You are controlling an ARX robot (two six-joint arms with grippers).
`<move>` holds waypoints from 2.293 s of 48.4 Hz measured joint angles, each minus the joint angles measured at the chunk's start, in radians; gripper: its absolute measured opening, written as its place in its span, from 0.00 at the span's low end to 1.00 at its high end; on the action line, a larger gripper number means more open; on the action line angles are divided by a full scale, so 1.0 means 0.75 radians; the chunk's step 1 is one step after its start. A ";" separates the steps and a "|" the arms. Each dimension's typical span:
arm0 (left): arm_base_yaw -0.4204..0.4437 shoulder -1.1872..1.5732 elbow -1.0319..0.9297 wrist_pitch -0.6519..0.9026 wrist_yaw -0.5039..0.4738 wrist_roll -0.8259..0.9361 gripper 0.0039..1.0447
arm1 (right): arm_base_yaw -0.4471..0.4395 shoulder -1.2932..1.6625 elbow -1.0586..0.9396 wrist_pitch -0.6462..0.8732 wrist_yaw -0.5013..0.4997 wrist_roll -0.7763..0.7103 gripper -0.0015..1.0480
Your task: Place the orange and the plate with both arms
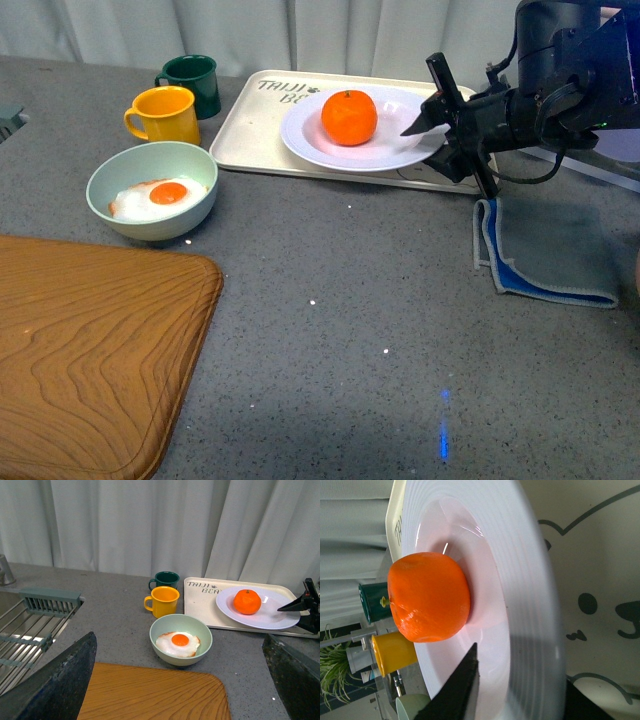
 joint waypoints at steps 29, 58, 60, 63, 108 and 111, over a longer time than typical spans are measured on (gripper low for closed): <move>0.000 0.000 0.000 0.000 0.000 0.000 0.94 | 0.030 -0.238 -0.167 0.031 0.482 -0.710 0.91; 0.000 0.000 0.000 0.000 -0.001 0.000 0.94 | 0.033 -0.543 -0.926 1.226 0.892 -1.332 0.54; 0.000 0.000 0.000 0.000 -0.001 0.000 0.94 | 0.015 -0.638 -1.048 1.319 0.881 -1.341 0.46; 0.000 0.000 0.000 0.000 -0.001 0.000 0.94 | -0.002 -0.737 -1.155 1.370 0.868 -1.349 0.37; 0.000 0.000 0.000 0.000 0.000 0.001 0.94 | -0.182 -1.785 -2.085 1.198 0.691 -1.366 0.01; 0.000 0.000 0.000 0.000 -0.001 0.000 0.94 | -0.182 -1.850 -2.114 1.162 0.691 -1.366 0.01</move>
